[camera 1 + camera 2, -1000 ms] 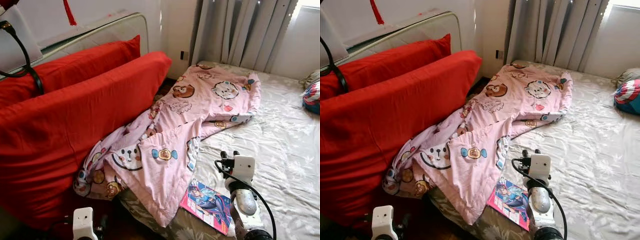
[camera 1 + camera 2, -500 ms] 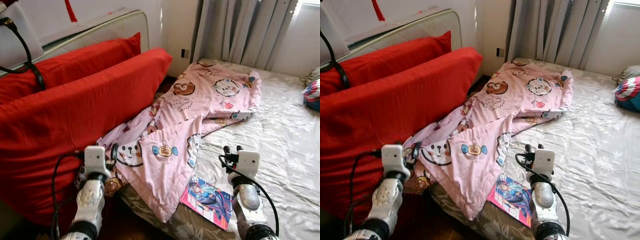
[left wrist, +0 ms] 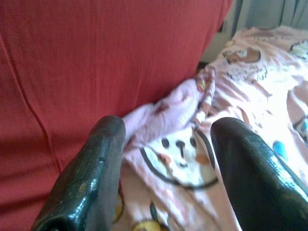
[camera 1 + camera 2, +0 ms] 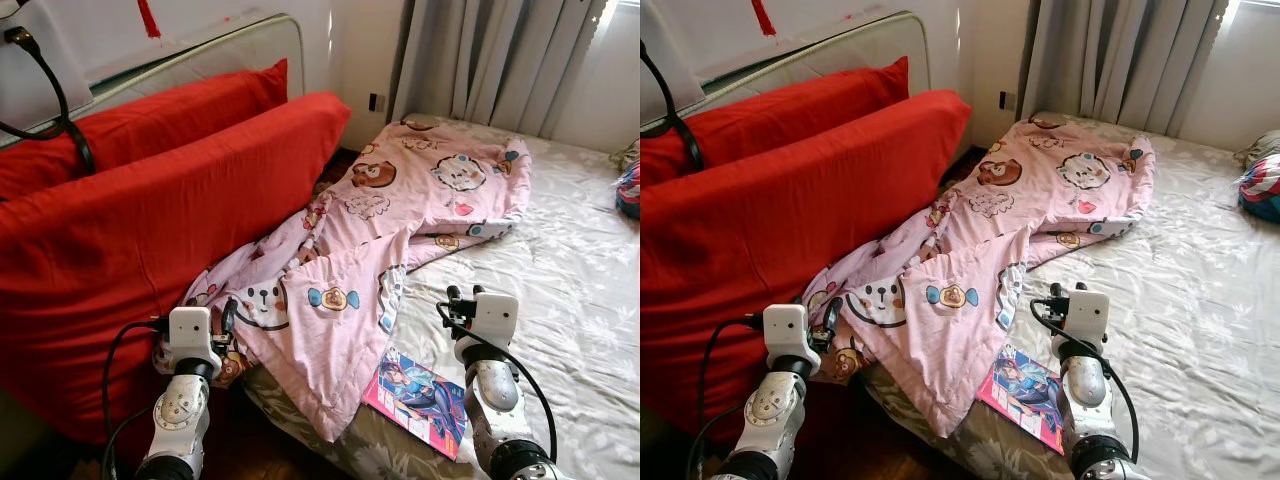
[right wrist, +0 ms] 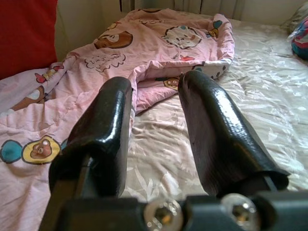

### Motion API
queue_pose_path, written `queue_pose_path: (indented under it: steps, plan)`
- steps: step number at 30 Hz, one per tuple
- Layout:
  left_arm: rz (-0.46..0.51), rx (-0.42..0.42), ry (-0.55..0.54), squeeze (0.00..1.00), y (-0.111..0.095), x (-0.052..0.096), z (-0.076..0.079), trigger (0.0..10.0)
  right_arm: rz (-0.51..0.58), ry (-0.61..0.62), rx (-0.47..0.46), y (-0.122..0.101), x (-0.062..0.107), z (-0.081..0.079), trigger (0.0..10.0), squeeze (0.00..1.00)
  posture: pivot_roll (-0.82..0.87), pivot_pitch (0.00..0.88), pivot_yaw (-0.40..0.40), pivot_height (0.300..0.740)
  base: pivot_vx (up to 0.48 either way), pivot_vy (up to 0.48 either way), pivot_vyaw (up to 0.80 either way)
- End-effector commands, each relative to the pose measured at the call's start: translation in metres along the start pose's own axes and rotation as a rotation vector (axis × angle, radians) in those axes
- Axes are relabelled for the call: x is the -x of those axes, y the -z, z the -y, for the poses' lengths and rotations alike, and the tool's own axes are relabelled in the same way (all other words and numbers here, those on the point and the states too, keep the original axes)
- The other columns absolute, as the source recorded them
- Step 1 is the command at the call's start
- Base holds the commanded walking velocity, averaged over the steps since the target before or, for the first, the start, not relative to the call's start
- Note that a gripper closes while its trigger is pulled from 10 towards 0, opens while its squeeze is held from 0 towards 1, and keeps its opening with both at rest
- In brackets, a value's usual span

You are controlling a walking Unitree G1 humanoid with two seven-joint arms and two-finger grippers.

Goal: Clean up the room

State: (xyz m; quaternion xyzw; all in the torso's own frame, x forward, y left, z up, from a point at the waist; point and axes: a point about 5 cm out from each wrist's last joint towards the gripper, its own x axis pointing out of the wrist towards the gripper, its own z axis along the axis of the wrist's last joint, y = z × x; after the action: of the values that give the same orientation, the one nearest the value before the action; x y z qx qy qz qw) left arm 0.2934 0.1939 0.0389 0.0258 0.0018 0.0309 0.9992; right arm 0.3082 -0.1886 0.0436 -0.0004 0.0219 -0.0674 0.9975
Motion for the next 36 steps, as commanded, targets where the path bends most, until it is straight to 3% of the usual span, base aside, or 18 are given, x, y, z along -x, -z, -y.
queue_pose_path:
  steps: [1, 19, 36]
  plan:
    - [-0.019, 0.006, 0.009, 0.0, 0.002, -0.001, 0.001, 10.0, -0.015, 0.0, -0.004, 0.003, 0.002, -0.001, 10.0, 0.0, -0.05, 0.019, 0.008, 0.675, 0.0, 0.0, 0.0]
    - [-0.052, 0.034, 0.024, 0.0, 0.006, 0.0, 0.003, 10.0, -0.101, 0.01, 0.009, 0.017, 0.007, -0.004, 10.0, 0.0, -0.05, 0.002, 0.015, 0.667, 0.0, 0.0, 0.0]
    - [-0.058, 0.042, 0.034, 0.0, 0.007, 0.0, 0.006, 10.0, -0.1, 0.004, 0.0, 0.018, 0.008, -0.005, 10.0, 0.0, -0.05, 0.011, 0.011, 0.663, 0.0, 0.0, 0.0]
